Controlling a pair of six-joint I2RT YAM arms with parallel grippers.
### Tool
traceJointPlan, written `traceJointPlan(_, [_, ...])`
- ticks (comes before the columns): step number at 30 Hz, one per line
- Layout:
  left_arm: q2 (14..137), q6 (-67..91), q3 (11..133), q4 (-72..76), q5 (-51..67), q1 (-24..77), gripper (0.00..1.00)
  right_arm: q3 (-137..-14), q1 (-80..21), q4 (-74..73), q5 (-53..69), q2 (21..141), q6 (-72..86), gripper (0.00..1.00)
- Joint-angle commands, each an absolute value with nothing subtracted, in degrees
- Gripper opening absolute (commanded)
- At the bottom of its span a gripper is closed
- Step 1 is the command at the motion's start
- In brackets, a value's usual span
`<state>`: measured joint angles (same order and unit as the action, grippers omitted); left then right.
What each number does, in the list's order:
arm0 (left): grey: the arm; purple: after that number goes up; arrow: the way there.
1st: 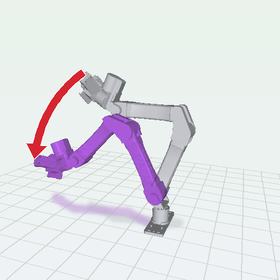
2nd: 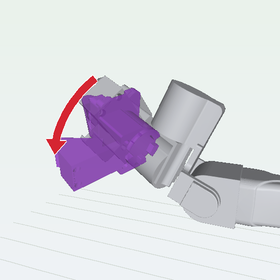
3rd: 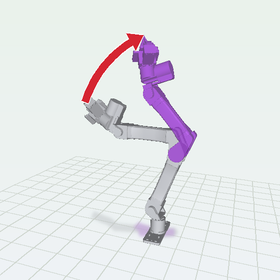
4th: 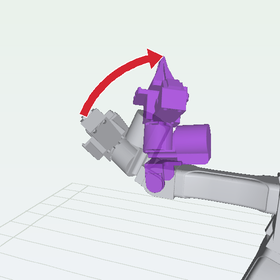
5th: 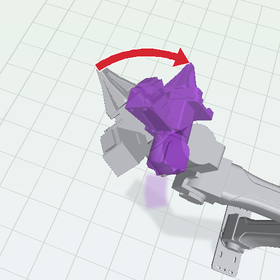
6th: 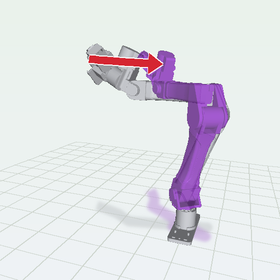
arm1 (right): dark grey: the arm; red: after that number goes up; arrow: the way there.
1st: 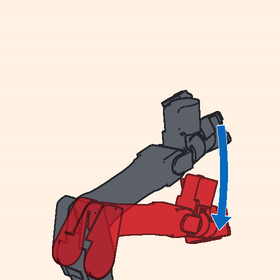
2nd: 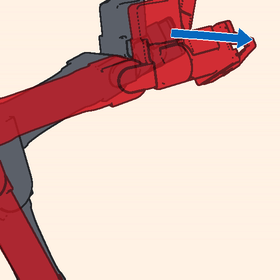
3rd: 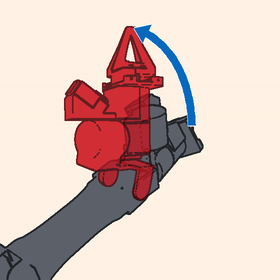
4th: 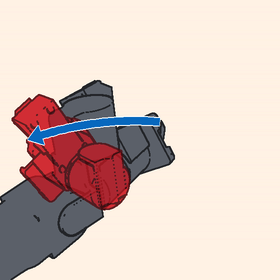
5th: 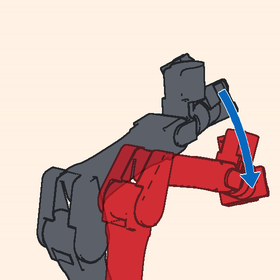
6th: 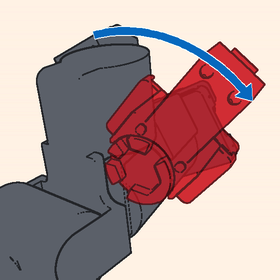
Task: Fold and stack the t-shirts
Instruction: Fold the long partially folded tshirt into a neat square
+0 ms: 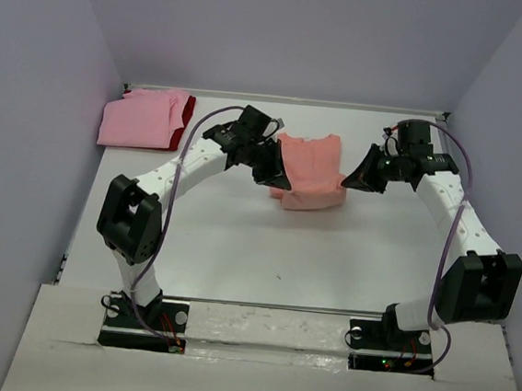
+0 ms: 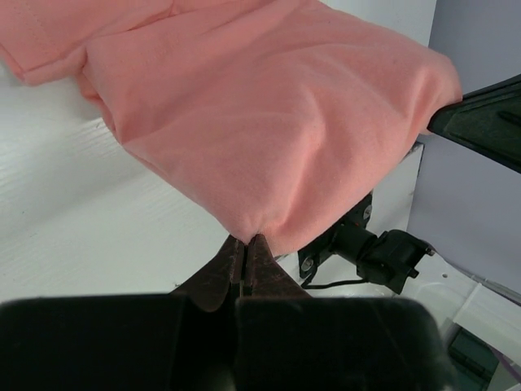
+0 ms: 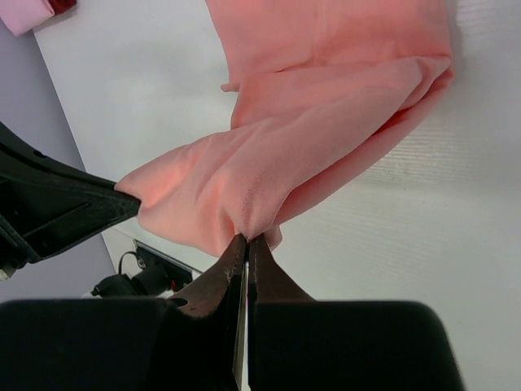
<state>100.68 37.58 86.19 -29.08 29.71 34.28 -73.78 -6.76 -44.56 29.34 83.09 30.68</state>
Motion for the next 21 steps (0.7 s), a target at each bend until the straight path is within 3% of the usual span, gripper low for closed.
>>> traceJointPlan(1, [99.93, 35.95, 89.47, -29.88, 30.24, 33.23, 0.00, -78.13, -6.42, -41.84, 29.62, 83.84, 29.18, 0.00])
traceJointPlan(21, [106.34, 32.87, 96.14, -31.20, 29.79, 28.48, 0.00, -84.81, -6.42, -39.46, 29.18, 92.46, 28.13, 0.00])
